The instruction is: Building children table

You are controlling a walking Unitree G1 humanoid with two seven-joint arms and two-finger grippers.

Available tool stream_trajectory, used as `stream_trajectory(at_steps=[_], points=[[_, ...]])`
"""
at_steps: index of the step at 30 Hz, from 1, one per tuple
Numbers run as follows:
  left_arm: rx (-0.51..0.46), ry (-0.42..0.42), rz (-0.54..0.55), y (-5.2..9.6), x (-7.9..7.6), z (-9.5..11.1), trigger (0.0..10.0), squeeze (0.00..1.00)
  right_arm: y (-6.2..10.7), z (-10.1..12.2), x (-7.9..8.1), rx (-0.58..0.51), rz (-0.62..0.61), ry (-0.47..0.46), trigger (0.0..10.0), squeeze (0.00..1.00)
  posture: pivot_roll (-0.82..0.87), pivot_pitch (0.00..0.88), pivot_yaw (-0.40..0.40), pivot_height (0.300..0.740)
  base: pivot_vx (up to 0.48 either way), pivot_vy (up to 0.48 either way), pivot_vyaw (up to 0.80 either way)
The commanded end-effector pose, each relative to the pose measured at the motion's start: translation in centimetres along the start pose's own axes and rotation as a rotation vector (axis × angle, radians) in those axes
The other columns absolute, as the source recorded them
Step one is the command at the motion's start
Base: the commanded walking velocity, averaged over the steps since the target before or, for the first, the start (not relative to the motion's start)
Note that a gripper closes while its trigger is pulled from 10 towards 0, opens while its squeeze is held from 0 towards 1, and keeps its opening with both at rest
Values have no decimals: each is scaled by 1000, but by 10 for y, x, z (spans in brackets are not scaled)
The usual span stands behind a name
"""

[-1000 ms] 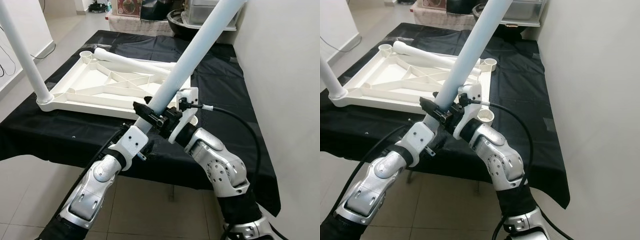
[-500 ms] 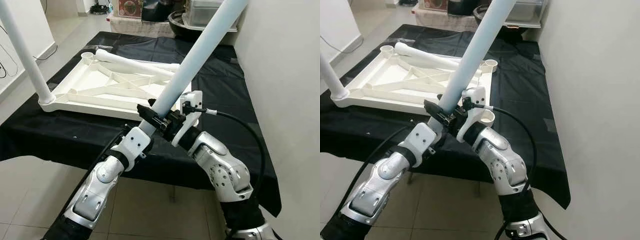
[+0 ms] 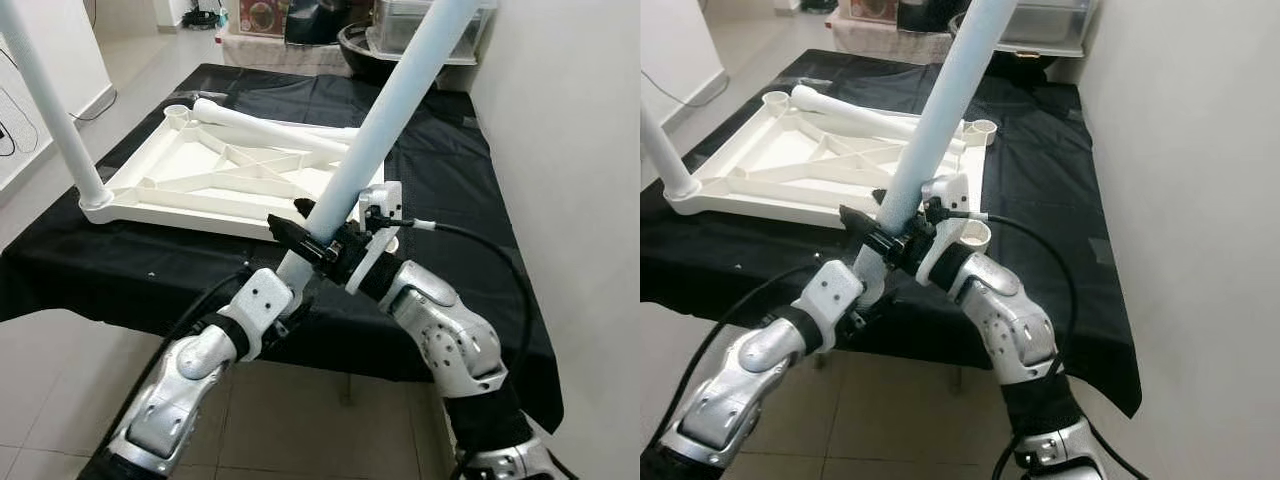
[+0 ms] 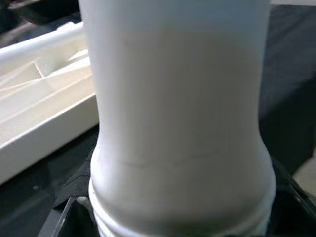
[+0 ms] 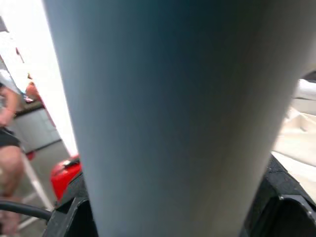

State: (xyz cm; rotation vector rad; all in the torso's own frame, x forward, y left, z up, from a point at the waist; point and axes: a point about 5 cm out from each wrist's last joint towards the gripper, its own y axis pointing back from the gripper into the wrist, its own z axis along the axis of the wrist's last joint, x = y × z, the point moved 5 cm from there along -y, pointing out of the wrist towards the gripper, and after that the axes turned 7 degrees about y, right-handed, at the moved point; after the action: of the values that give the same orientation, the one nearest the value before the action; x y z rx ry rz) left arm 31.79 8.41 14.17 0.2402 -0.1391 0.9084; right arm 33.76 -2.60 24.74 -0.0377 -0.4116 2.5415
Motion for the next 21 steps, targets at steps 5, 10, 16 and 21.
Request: stream_trajectory(at_steps=[5, 10, 16, 21], points=[[-7, 24, -177, 9, -28, 0, 10000, 0, 1, 10, 1, -27, 66, -31, 10000, 0, 81, 107, -53, 740, 0, 0, 0], [25, 125, -316, 23, -46, -5, 10000, 0, 7, 10, 18, 6, 220, -54, 10000, 0, 86, 111, -51, 740, 0, 0, 0], [35, 184, -378, 30, -50, -6, 10000, 0, 14, 4, 32, 53, 330, -73, 10000, 0, 87, 113, -51, 740, 0, 0, 0], [40, 203, -407, 32, -56, -7, 10000, 0, 15, 2, 37, 65, 361, -71, 10000, 0, 85, 115, -52, 740, 0, 0, 0]])
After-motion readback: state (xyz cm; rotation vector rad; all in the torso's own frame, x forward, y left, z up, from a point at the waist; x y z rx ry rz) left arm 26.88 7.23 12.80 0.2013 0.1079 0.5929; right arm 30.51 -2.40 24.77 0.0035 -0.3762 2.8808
